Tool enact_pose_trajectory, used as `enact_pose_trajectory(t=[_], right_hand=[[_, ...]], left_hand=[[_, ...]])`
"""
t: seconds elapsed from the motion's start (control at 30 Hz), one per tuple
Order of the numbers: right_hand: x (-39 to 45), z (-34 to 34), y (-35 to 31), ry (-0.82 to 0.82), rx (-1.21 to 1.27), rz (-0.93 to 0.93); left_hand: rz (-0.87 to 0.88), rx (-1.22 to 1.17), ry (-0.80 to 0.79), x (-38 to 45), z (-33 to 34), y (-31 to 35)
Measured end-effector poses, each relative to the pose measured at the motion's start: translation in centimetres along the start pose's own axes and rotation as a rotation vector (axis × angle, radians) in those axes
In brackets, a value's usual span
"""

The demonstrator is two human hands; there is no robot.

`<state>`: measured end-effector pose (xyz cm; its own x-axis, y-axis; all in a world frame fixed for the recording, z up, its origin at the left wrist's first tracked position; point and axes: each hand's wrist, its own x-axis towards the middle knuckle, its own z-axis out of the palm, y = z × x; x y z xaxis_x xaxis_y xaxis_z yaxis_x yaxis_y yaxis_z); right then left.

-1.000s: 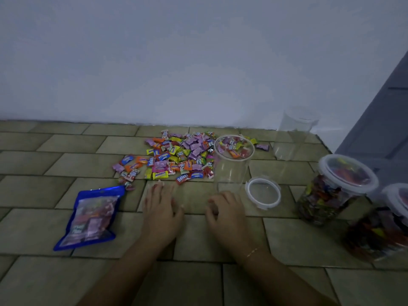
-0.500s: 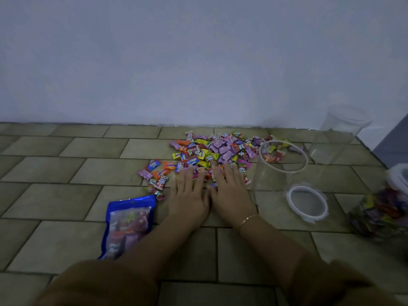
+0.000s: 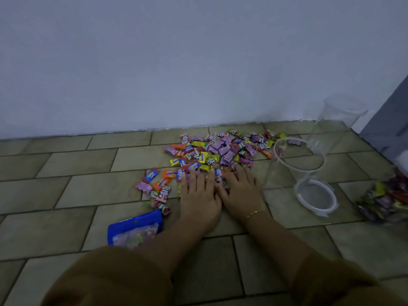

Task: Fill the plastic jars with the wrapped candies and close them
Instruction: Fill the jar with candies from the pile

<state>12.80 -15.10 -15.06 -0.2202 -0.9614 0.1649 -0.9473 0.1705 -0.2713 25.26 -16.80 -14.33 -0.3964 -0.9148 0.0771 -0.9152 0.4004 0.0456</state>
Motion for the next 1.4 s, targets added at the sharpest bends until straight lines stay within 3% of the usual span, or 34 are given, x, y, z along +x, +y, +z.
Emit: enact_pose_trajectory(t=[0.27,0.5,0.67,1.07,1.27,1.4], right_hand=[[0.0,0.2,0.1,0.157,0.100,-0.061],[-0.5,-0.2,0.0,0.178,0.017,-0.063],[-0.5,0.3,0.8,0.193,0.104,-0.132],[-1.2,-0.3,1.0,0.267,0.264,-0.216],[-3.0,-1.3,1.4,0.208,0.448,-0.054],[-4.4,-3.2,0.8,0.155,0.790,0.182]], left_hand=[[0.037,0.053,0.038,0.1,0.0,0.3],[0.138,-0.072,0.176,0.2,1.4,-0.2],[0.169,-0.066,0.301,0.2,1.7,-0.1],[0.135,-0.143,0.222,-0.5,1.0,0.2],[0.147,-0.189,0.221,-0.7,0.6,0.2],[0.104,-0.308,0.262,-1.0,-0.2,0.2]])
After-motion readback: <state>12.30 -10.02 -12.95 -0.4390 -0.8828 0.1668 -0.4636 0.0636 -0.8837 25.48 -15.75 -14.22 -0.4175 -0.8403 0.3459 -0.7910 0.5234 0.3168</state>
